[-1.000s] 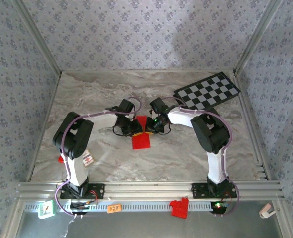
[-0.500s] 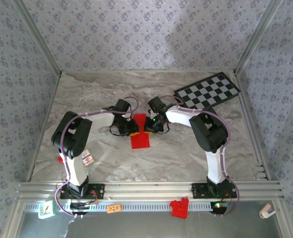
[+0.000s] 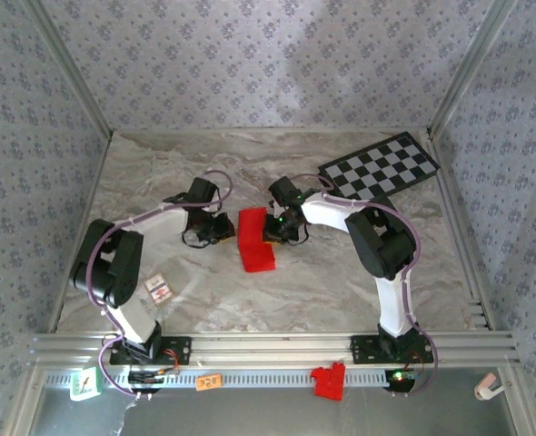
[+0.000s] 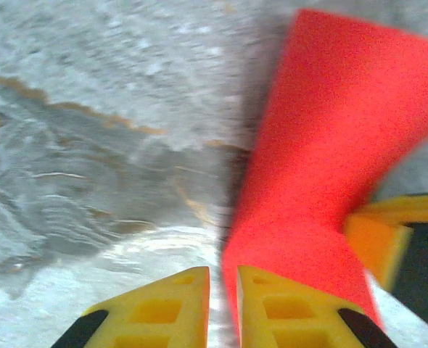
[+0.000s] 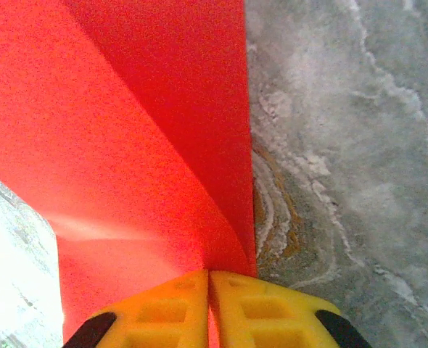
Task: Fold a paper plane with a square sheet of paper (pick it up from the middle)
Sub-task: First fold the square sheet of paper in half at the center of the table.
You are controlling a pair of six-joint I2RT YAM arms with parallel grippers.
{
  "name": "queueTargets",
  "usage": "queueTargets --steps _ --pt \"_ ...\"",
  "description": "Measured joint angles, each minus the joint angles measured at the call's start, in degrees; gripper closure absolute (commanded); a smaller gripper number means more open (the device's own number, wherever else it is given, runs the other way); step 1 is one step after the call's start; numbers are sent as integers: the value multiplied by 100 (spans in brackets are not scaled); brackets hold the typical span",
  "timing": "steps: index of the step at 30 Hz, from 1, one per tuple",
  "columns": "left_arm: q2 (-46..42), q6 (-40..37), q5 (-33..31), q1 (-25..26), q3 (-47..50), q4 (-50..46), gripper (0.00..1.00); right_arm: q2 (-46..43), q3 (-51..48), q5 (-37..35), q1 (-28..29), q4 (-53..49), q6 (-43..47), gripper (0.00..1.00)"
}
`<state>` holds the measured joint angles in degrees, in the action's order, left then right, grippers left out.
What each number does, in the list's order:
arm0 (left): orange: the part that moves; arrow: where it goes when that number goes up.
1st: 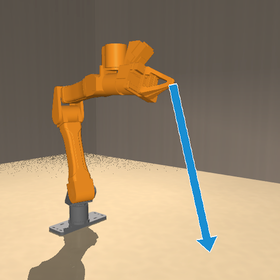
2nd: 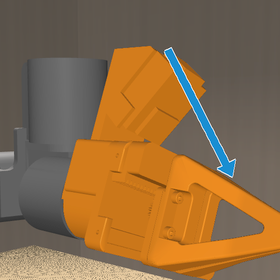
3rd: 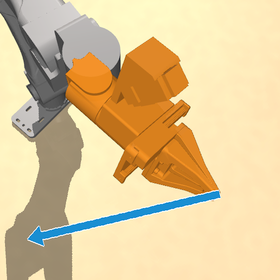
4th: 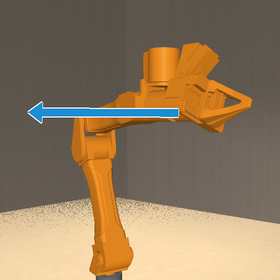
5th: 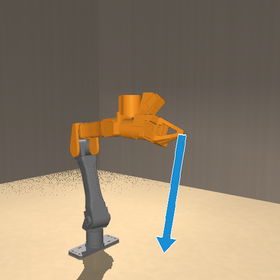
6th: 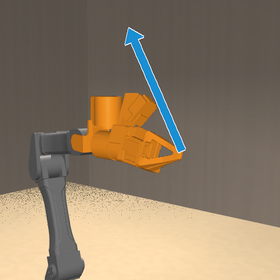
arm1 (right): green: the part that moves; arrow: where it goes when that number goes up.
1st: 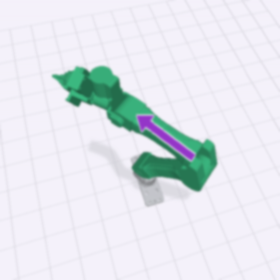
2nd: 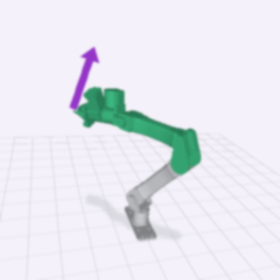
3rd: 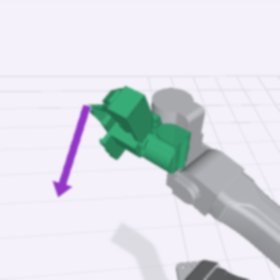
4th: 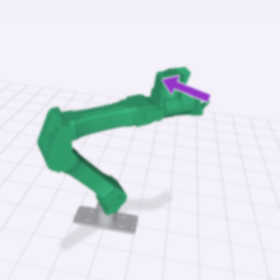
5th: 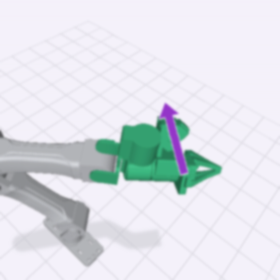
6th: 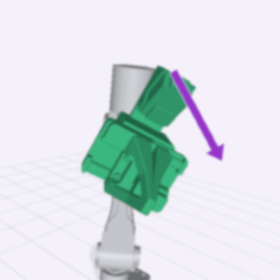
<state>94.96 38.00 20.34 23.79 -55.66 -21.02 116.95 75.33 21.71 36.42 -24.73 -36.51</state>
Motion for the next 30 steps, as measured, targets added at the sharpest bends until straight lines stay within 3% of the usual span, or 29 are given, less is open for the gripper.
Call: queueTargets --steps 9,16,30 --pt "345 343 894 308 24 885 81 22 48 -4 2 -61 107 87" --pt "1019 337 946 291 -125 905 81 44 74 -4 2 -101 149 87" --pt "1058 -289 767 -297 -343 348 82 59 107 -55 11 -151 297 87"
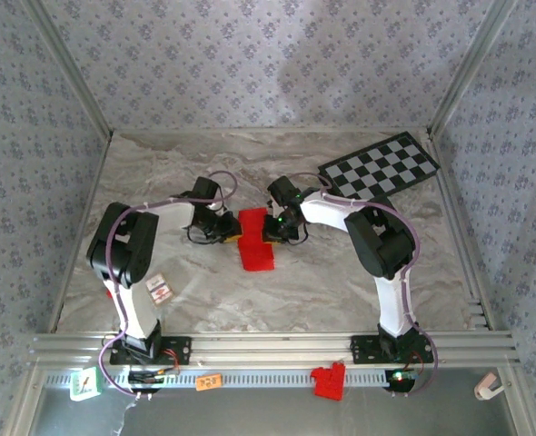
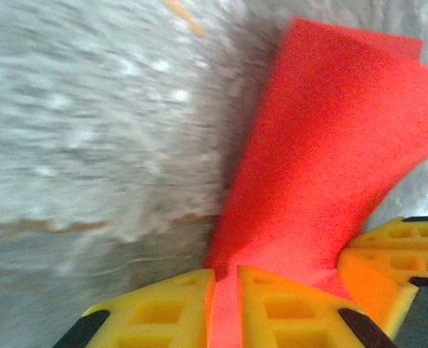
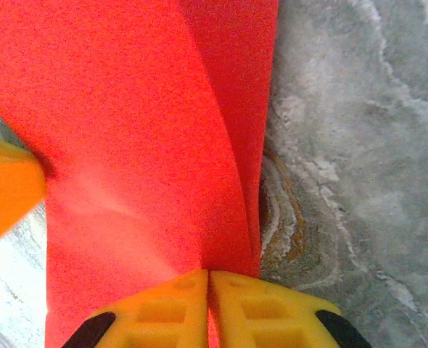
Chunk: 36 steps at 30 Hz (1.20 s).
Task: Fold a paper plane with a square sheet of paper (pick it up from the middle)
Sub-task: First fold the square sheet of paper in half at the center of the table.
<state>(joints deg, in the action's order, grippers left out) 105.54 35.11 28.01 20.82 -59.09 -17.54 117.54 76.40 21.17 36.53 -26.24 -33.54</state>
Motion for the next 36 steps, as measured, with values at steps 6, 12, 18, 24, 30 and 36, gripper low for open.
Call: queueTargets --steps 6,12,18,24,30,36 --pt "-424 -9 -114 -247 85 -87 81 0 0 -2 0 0 17 87" --pt "-496 232 385 103 55 474 81 0 0 -2 0 0 20 87" --pt "85 326 525 358 -234 660 81 2 7 0 0 -15 44 87" --pt "420 229 420 212 -275 616 81 7 7 -2 0 -17 85 87" --pt "426 -190 525 -205 -280 446 81 4 4 -17 0 -15 168 87" --pt "328 -385 503 -601 -280 225 81 0 0 -26 0 -15 199 87"
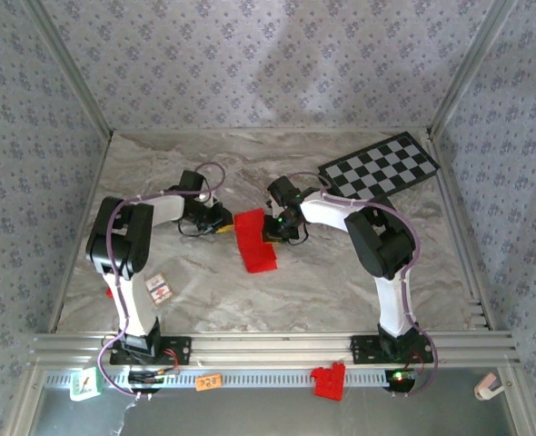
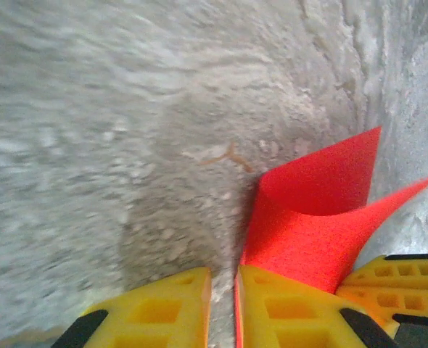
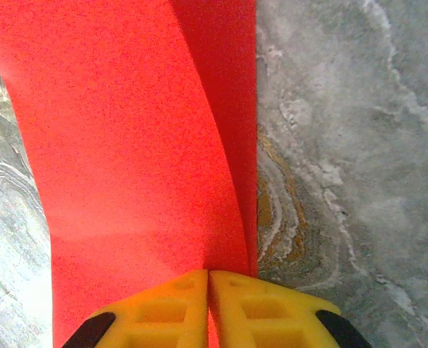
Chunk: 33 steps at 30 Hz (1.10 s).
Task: Fold a paper plane with a square sheet of paper (pick it up from the middle)
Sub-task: First fold the square sheet of paper in half at the center of the table.
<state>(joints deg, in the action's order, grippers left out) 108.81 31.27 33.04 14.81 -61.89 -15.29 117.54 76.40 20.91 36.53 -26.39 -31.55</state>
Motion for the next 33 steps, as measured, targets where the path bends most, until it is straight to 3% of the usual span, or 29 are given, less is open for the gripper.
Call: queueTargets --steps 4,9,15,21,33 --pt "-372 48 -125 61 74 -55 81 0 0 -2 0 0 13 87" --pt "-850 247 -129 527 118 173 81 0 0 -4 0 0 13 87" --pt "-352 385 -116 870 -107 243 81 17 0 -7 0 -2 13 87" --pt "378 308 -391 811 -555 31 82 15 -2 -7 0 0 15 87" --pt "417 -157 -584 103 -717 -181 82 11 -111 -9 0 131 11 87"
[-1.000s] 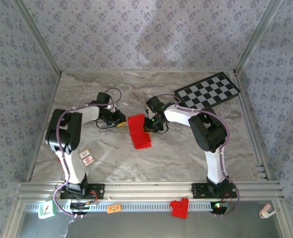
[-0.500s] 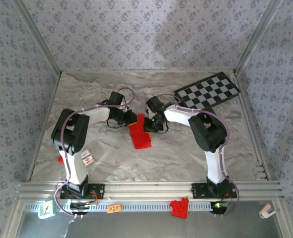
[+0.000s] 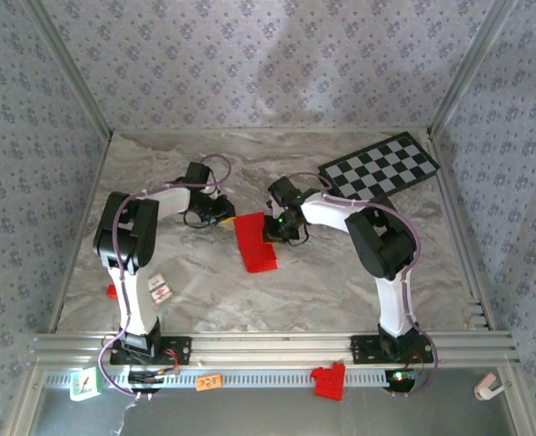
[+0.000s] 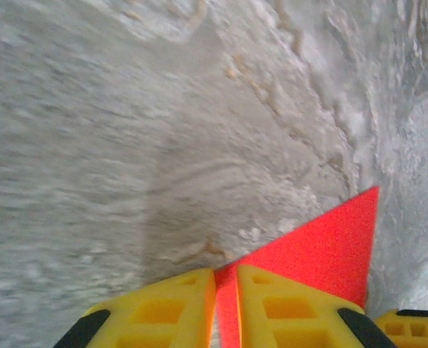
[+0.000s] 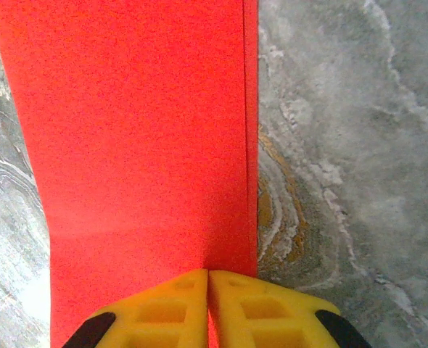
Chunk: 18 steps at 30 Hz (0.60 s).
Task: Fold a paper plane with a square sheet of paper (pick it up from the middle)
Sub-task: First fold the square sheet of paper in half at the center of the table.
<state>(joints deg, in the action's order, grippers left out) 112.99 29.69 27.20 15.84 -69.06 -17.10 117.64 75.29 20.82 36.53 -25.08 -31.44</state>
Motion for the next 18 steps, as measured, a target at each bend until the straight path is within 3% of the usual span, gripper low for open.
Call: queueTargets --steps 5,9,13,18 --pt "-81 35 -28 -46 -44 -118 81 0 0 0 0 2 -4 87" --pt "-638 308 -98 59 125 -85 81 -2 -4 0 0 11 -68 87" --pt "-1259 772 -44 420 525 188 81 -55 -120 11 0 138 -219 87" --pt "-1386 1410 225 955 1147 494 82 -149 -306 9 -2 367 -527 87"
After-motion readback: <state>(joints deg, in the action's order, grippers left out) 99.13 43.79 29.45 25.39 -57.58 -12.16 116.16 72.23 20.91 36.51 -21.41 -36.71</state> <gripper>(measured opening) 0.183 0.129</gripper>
